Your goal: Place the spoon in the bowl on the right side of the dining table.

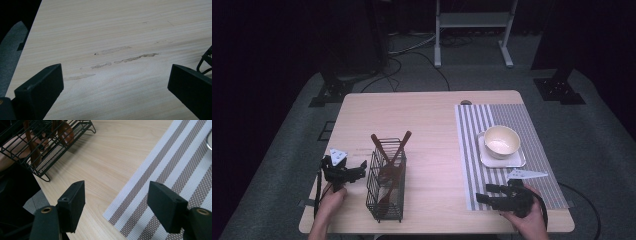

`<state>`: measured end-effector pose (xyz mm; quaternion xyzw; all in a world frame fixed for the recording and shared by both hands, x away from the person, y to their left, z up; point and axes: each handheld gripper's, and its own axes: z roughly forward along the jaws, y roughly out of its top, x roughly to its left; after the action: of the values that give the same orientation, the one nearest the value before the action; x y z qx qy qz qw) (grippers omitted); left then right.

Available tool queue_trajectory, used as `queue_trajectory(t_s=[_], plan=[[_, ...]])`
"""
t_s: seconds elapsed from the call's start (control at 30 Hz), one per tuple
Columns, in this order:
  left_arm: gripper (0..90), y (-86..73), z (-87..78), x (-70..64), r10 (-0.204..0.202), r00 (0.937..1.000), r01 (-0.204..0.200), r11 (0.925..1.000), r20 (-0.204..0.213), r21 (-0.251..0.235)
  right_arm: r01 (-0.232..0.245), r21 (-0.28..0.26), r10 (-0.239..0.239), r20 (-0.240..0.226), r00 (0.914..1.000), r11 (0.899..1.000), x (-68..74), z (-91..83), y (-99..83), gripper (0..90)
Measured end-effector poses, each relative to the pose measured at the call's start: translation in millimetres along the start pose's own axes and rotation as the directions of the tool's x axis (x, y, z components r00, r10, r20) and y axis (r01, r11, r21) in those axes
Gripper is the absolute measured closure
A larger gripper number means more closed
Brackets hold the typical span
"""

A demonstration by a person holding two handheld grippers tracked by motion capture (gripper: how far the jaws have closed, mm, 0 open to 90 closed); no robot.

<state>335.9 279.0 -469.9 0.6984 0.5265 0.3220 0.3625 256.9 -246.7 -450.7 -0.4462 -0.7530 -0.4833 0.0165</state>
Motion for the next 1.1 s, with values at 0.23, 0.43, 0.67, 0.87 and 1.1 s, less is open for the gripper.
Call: queue_trajectory(t_s=[0.23,0.43,0.67,0.87,1.1], plan=[[0.0,-0.2,-0.5,1.4,-0.009,1.0000,0.009,1.0000,0.004,-0.003,0.008,0.014,-0.008,-0.005,1.0000,1.000,3.0,4.3,6.3,29.6],[0.0,-0.3,-0.8,1.2,-0.004,1.0000,0.004,1.0000,0.004,-0.006,0.006,0.023,-0.005,-0.024,0.9997,1.000,6.1,6.8,13.9,29.5],[0.0,-0.3,-0.5,0.9,-0.001,1.0000,0.002,1.0000,0.003,-0.005,0.007,0.025,-0.006,-0.038,0.9992,1.000,8.1,7.9,22.6,29.4],[0.0,-0.3,-0.6,1.0,-0.002,1.0000,0.002,1.0000,0.004,-0.005,0.016,0.024,-0.015,-0.046,0.9988,1.000,11.5,9.8,32.4,29.4],[0.0,-0.3,-0.6,1.2,-0.003,1.0000,0.003,1.0000,0.005,-0.005,0.029,0.033,-0.027,-0.053,0.9982,0.999,15.6,13.1,41.0,29.4]])
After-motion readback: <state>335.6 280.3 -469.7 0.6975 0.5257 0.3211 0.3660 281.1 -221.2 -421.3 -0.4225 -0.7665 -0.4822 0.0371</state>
